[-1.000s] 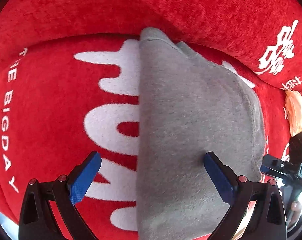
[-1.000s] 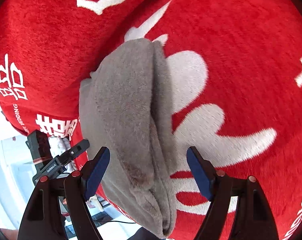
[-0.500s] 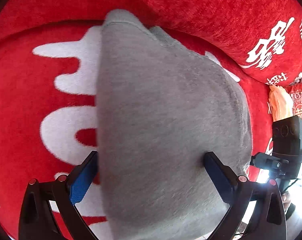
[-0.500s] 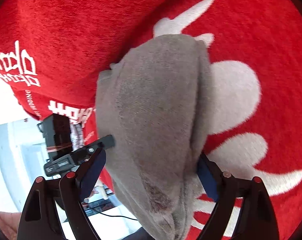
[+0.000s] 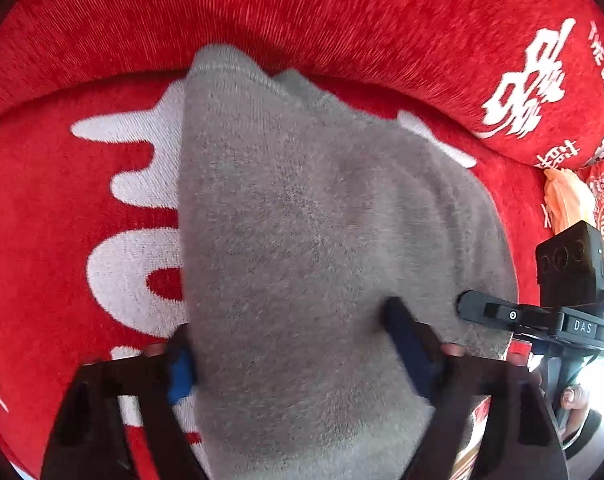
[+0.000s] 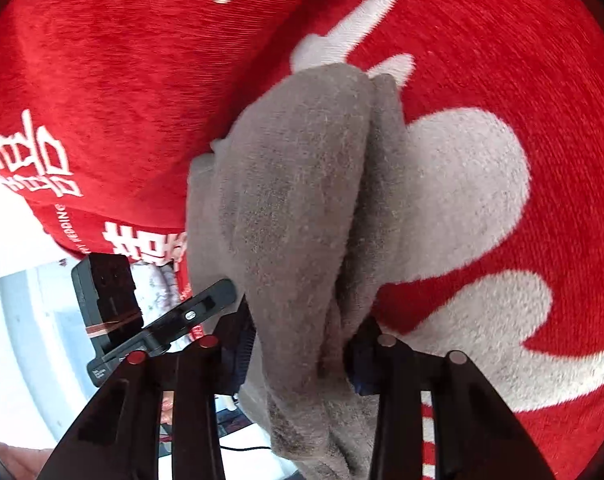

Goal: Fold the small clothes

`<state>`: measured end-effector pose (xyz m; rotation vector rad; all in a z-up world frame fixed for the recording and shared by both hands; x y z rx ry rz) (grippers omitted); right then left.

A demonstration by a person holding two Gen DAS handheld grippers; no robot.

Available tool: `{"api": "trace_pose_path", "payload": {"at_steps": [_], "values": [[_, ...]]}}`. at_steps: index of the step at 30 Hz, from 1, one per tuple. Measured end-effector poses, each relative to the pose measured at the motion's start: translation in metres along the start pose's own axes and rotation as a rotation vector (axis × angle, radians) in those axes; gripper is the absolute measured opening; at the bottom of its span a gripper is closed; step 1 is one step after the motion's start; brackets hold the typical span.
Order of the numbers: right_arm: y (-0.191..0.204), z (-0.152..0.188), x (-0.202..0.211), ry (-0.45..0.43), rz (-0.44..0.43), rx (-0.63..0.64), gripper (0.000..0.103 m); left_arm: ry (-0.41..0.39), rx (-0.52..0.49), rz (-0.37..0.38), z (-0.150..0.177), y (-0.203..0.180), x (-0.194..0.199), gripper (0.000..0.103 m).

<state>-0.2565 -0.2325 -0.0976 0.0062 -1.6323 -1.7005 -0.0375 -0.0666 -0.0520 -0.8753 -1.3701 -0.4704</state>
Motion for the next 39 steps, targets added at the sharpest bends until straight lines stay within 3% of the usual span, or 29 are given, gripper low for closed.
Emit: {"api": "trace_pose_path", "payload": {"at_steps": [3, 7, 16, 21, 26, 29, 32, 35, 37, 39], "values": [[0.009, 0.006, 0.004, 0.002, -0.086, -0.011, 0.038, -0.023, -0.004, 0.016, 0.002, 0.005, 0.014, 0.050], [0.027, 0.018, 0.007, 0.008, -0.181, -0.029, 0.038, -0.040, 0.014, 0.074, 0.008, 0.008, 0.031, 0.050], [0.060, 0.050, 0.004, 0.021, -0.251, -0.016, 0.038, -0.092, 0.012, 0.125, 0.034, 0.025, 0.072, 0.050], [0.088, 0.076, -0.023, 0.045, -0.246, 0.013, 0.038, -0.118, 0.031, 0.107, 0.057, 0.058, 0.101, 0.050], [0.105, 0.100, -0.071, 0.091, -0.248, 0.013, 0.038, -0.117, 0.041, 0.036, 0.082, 0.102, 0.116, 0.050], [0.109, 0.110, -0.104, 0.124, -0.223, 0.011, 0.038, -0.098, 0.068, 0.003, 0.094, 0.133, 0.115, 0.050], [0.105, 0.114, -0.129, 0.146, -0.134, 0.019, 0.042, -0.076, 0.111, -0.018, 0.105, 0.162, 0.105, 0.050], [0.100, 0.108, -0.134, 0.129, 0.046, 0.036, 0.055, -0.055, 0.140, -0.060, 0.112, 0.184, 0.097, 0.050], [0.098, 0.104, -0.128, 0.107, 0.083, 0.034, 0.062, -0.097, 0.173, -0.020, 0.114, 0.199, 0.107, 0.050], [0.090, 0.099, -0.118, 0.067, 0.090, 0.006, 0.067, -0.133, 0.189, -0.044, 0.114, 0.210, 0.116, 0.050]]}}
Point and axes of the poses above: each gripper's, at about its wrist camera, not at the fingertips, and x roughly against the way its jaws point, y to its left, z to its underside, the point moved 1 cm from there along -x, roughly the way its jaws point, and after that the axes turned 5 degrees about -z, right-handed, at the moved point
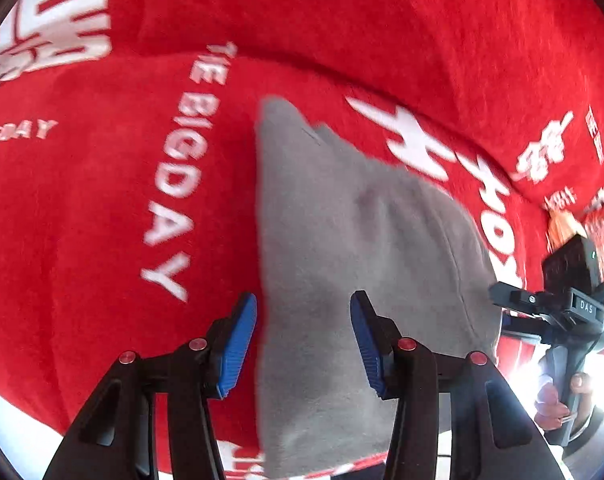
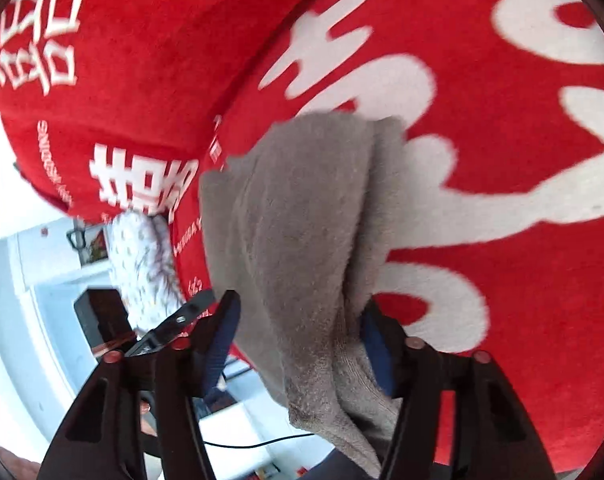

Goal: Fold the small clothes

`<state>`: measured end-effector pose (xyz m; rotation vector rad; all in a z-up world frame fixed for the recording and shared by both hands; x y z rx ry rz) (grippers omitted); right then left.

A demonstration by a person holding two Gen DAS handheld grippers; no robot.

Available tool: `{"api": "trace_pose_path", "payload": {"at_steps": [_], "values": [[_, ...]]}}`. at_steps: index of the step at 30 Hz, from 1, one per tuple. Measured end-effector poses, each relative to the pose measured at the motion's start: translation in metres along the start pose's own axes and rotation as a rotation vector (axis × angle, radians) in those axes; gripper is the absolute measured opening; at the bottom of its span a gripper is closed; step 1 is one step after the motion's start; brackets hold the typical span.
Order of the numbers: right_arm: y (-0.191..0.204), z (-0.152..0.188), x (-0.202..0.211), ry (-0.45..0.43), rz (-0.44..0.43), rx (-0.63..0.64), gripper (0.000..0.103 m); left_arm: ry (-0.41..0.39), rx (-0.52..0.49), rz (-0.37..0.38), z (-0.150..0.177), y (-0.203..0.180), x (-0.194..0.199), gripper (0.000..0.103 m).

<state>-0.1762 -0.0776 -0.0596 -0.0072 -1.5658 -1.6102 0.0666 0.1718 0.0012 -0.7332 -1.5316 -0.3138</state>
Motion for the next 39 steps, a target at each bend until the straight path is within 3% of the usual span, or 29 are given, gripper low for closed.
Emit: {"api": "trace_pose_path", "payload": {"at_steps": [4, 5, 6, 8, 10, 12, 14, 15, 18, 20, 22, 24, 25, 28, 29, 30, 31, 32, 34, 35, 36, 39], "values": [[-0.025, -0.012, 0.001, -0.052, -0.094, -0.137, 0.064, -0.027, 0.035, -0.043, -0.007, 0.014, 0.000, 0.050], [-0.028, -0.015, -0.002, -0.058, -0.102, -0.162, 0.042, -0.030, 0.037, -0.053, -0.008, 0.016, -0.003, 0.050], [-0.021, -0.018, -0.005, -0.048, -0.058, -0.133, 0.033, -0.028, 0.036, -0.066, -0.008, 0.015, -0.006, 0.050], [0.003, -0.016, -0.002, -0.049, 0.012, -0.002, 0.029, -0.018, 0.018, -0.089, -0.006, 0.011, -0.014, 0.050], [0.034, -0.007, 0.003, -0.051, 0.136, 0.181, 0.026, -0.027, -0.022, -0.122, -0.001, 0.002, -0.020, 0.050], [0.049, -0.002, 0.002, -0.068, 0.356, 0.328, 0.014, -0.034, -0.050, -0.148, 0.001, -0.003, -0.026, 0.050], [0.034, -0.009, -0.003, -0.069, 0.597, 0.387, 0.007, -0.045, -0.073, -0.171, 0.002, -0.010, -0.034, 0.052], [0.013, -0.017, -0.004, -0.046, 0.643, 0.328, 0.006, -0.047, -0.078, -0.198, 0.002, -0.011, -0.037, 0.052], [-0.011, -0.022, 0.019, -0.081, 0.465, 0.160, 0.006, -0.048, -0.075, -0.225, 0.000, -0.011, -0.035, 0.054], [-0.012, -0.015, 0.035, -0.099, 0.360, 0.103, 0.012, -0.052, -0.074, -0.227, 0.000, -0.010, -0.029, 0.054], [-0.011, -0.007, 0.041, -0.078, 0.268, 0.056, 0.027, -0.049, -0.067, -0.228, 0.002, -0.006, -0.023, 0.054], [-0.006, 0.007, 0.044, -0.076, 0.147, 0.028, 0.068, -0.046, -0.055, -0.236, 0.004, -0.004, -0.019, 0.054], [-0.003, 0.014, 0.041, -0.070, 0.085, 0.023, 0.068, -0.046, -0.045, -0.242, 0.006, -0.001, -0.015, 0.054], [0.004, 0.027, 0.012, -0.020, 0.020, -0.014, 0.062, -0.055, -0.036, -0.243, 0.008, 0.000, -0.009, 0.054], [0.002, 0.027, 0.003, 0.002, 0.014, -0.030, 0.033, -0.055, -0.039, -0.245, 0.009, 0.000, -0.009, 0.054], [0.002, 0.027, -0.007, 0.032, 0.021, -0.047, 0.009, -0.054, -0.044, -0.250, 0.010, -0.001, -0.009, 0.054], [0.005, 0.027, -0.010, 0.033, 0.034, -0.040, 0.009, -0.051, -0.054, -0.264, 0.011, -0.002, -0.011, 0.054], [0.015, 0.026, -0.009, 0.015, 0.104, 0.020, 0.009, -0.046, -0.061, -0.274, 0.012, -0.003, -0.013, 0.054], [0.026, 0.028, -0.008, -0.001, 0.265, 0.139, 0.008, -0.039, -0.085, -0.285, 0.017, -0.008, -0.021, 0.054], [0.031, 0.032, -0.016, 0.008, 0.402, 0.246, 0.009, -0.041, -0.093, -0.287, 0.019, -0.009, -0.024, 0.056], [0.028, 0.034, -0.028, 0.037, 0.479, 0.304, 0.008, -0.041, -0.096, -0.291, 0.020, -0.011, -0.028, 0.061], [0.029, 0.035, -0.032, 0.034, 0.502, 0.301, 0.008, -0.044, -0.088, -0.317, 0.019, -0.014, -0.031, 0.062]]}}
Point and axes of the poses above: each gripper's, at about its wrist camera, not at the fingertips, and x roughly against the way its jaws point, y to its left, z to its underside, the point moved 1 cm from there along -x, roughly the way its jaws point, and after that the axes turned 5 degrees about -z, right-handed, at the moved point
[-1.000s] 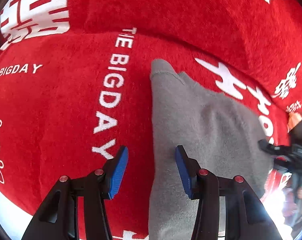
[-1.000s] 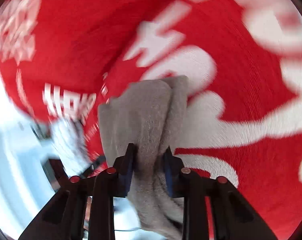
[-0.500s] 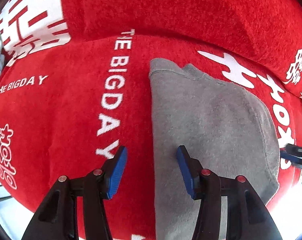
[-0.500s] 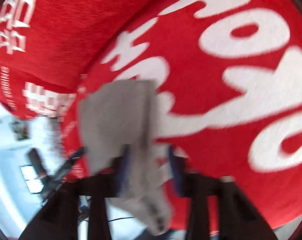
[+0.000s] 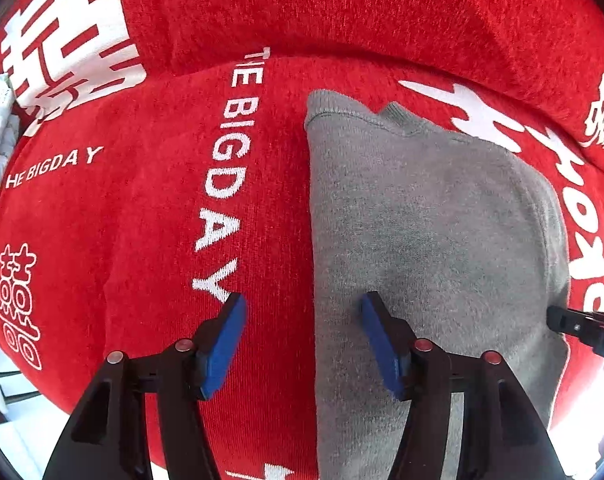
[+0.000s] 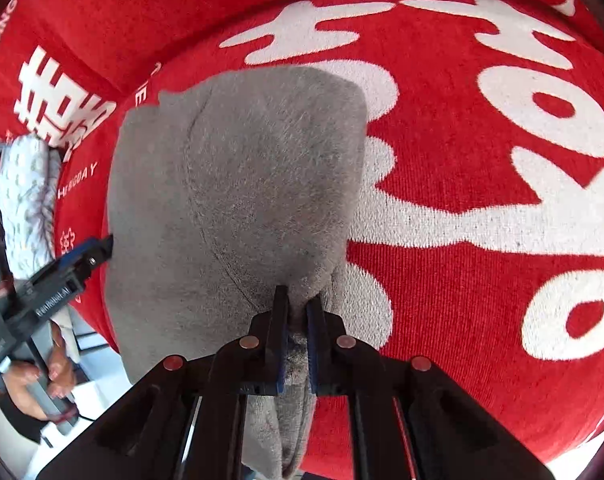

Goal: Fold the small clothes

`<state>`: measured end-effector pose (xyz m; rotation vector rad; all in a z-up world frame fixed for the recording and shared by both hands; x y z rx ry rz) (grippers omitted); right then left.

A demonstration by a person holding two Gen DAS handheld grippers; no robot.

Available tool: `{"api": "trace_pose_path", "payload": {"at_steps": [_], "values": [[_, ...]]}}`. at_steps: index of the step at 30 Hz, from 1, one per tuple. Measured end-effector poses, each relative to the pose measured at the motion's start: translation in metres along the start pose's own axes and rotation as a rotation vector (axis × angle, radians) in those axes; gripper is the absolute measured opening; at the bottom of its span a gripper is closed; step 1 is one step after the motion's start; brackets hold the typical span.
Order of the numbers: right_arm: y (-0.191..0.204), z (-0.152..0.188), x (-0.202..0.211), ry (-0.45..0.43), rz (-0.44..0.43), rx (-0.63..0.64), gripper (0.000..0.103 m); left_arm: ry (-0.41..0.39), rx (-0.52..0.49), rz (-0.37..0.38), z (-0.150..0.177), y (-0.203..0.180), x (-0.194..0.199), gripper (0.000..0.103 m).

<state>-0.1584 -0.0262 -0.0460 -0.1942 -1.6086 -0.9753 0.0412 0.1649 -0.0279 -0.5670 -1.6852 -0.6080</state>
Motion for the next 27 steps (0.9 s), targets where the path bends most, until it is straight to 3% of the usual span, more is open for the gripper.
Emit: {"api": "trace_pose_path", "payload": {"at_steps": [6, 9, 15, 20, 23, 27], "values": [[-0.001, 0.014, 0.021, -0.014, 0.008, -0.067, 0.010, 0.012, 0.021, 0.021, -0.001, 0.005, 0.000, 0.062], [-0.001, 0.019, 0.038, -0.064, 0.010, -0.107, 0.010, 0.013, 0.032, 0.023, -0.001, 0.006, 0.000, 0.062], [0.021, 0.027, 0.062, -0.137, -0.010, -0.051, 0.012, 0.015, 0.026, 0.020, -0.001, 0.005, 0.000, 0.062], [0.051, 0.026, 0.031, -0.082, 0.015, 0.019, 0.012, 0.020, 0.019, 0.020, -0.001, 0.005, 0.000, 0.062], [0.041, 0.033, 0.007, -0.018, 0.068, -0.007, 0.011, 0.020, 0.017, 0.021, -0.001, 0.005, 0.000, 0.062], [0.034, 0.039, 0.000, -0.027, 0.062, -0.018, 0.009, 0.026, 0.017, 0.025, 0.000, 0.005, 0.000, 0.062]]}}
Point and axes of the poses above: each gripper's, at about its wrist camera, not at the fingertips, and x roughly against the way its jaws point, y to its left, z to its underside, the point moved 1 cm from there along -x, roughly the way its jaws point, and after that the axes turned 5 degrees about -z, right-handed, at the moved point
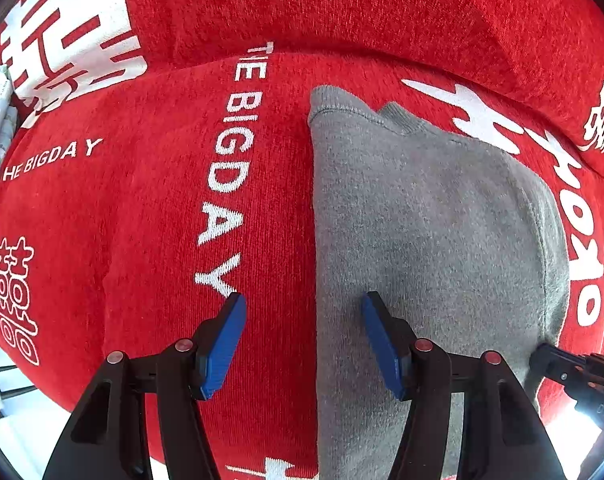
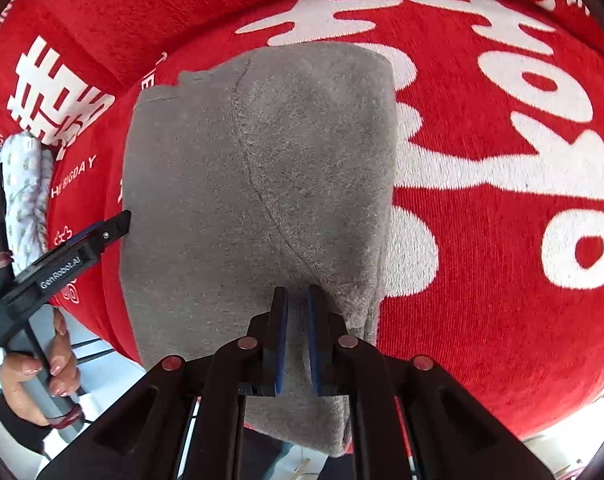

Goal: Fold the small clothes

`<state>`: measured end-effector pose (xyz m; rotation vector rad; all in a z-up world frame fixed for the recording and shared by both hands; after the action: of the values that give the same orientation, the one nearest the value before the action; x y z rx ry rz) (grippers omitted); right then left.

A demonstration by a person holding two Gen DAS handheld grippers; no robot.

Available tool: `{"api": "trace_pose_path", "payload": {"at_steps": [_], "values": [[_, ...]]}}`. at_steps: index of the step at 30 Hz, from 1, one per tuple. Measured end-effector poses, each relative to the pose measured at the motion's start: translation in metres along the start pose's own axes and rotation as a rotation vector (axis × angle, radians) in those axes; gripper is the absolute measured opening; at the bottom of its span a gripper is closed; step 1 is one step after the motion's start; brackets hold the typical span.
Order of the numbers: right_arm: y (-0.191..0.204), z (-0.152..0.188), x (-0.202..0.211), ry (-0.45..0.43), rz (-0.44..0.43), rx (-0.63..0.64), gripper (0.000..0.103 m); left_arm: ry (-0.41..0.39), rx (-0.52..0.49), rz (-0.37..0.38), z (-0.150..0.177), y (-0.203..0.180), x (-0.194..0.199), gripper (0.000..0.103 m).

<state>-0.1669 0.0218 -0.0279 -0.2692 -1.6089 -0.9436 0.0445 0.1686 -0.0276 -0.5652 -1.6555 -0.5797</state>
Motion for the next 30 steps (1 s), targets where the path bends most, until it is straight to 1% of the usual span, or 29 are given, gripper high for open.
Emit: {"api": "trace_pose_path", "payload": {"at_steps": [4, 8, 10, 11, 12, 13, 14, 16, 17, 18, 19, 20, 21, 23, 24, 26, 30], "values": [[0.006, 0.001, 0.000, -0.002, 0.025, 0.022, 0.009, 0.014, 0.001, 0.000, 0.003, 0.001, 0.005, 0.062], [0.002, 0.010, 0.006, 0.003, -0.020, -0.020, 0.011, 0.027, -0.001, 0.013, 0.019, 0.006, 0.017, 0.062], [0.000, 0.021, 0.007, 0.023, -0.038, -0.034, 0.019, 0.039, -0.006, 0.032, 0.032, 0.008, 0.022, 0.062], [0.000, 0.027, 0.009, 0.029, -0.057, -0.041, 0.030, 0.043, -0.012, 0.039, 0.036, 0.008, 0.024, 0.062], [-0.001, 0.034, 0.012, 0.032, -0.059, -0.047, 0.053, 0.051, -0.021, 0.049, 0.045, 0.009, 0.025, 0.062], [-0.001, 0.040, 0.014, 0.032, -0.040, -0.046, 0.063, 0.061, -0.029, 0.056, 0.051, 0.009, 0.025, 0.062], [0.000, 0.045, 0.016, 0.026, -0.017, -0.037, 0.066, 0.076, -0.039, 0.064, 0.057, 0.009, 0.024, 0.062], [-0.003, 0.054, 0.018, 0.031, -0.002, -0.034, 0.064, 0.124, -0.060, 0.060, 0.073, 0.007, 0.015, 0.062], [-0.007, 0.058, 0.018, 0.033, 0.007, -0.043, 0.051, 0.140, -0.072, 0.059, 0.079, 0.006, 0.010, 0.062], [-0.012, 0.061, 0.014, 0.041, -0.002, -0.067, 0.027, 0.157, -0.087, 0.054, 0.085, 0.004, 0.004, 0.062], [-0.015, 0.061, 0.011, 0.054, -0.013, -0.080, 0.018, 0.168, -0.097, 0.048, 0.089, 0.003, -0.001, 0.064], [-0.021, 0.063, 0.003, 0.075, -0.020, -0.105, 0.012, 0.174, -0.107, 0.042, 0.093, 0.001, -0.006, 0.074], [-0.024, 0.064, -0.003, 0.084, -0.009, -0.114, 0.012, 0.169, -0.114, 0.028, 0.095, 0.000, -0.008, 0.078], [-0.032, 0.066, -0.015, 0.095, 0.019, -0.120, 0.012, 0.161, -0.120, 0.025, 0.096, 0.000, -0.009, 0.078], [-0.037, 0.066, -0.017, 0.087, 0.001, -0.138, 0.012, 0.165, -0.119, 0.026, 0.096, 0.000, -0.009, 0.078], [-0.039, 0.066, -0.014, 0.084, -0.006, -0.164, 0.012, 0.178, -0.113, 0.028, 0.095, 0.003, -0.007, 0.078], [-0.041, 0.067, -0.009, 0.097, 0.020, -0.177, 0.017, 0.199, -0.117, 0.011, 0.091, 0.001, -0.004, 0.078]]}}
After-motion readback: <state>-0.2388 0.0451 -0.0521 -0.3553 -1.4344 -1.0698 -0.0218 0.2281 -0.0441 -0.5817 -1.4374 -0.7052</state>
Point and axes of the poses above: each gripper's, at about its wrist camera, not at the fingertips, and x roughly against the way its jaws point, y to its left, z to its underside, the point moved 1 cm from there along -x, roughly the way its jaws point, and after that the axes turned 5 degrees about -z, right-handed, at the moved point
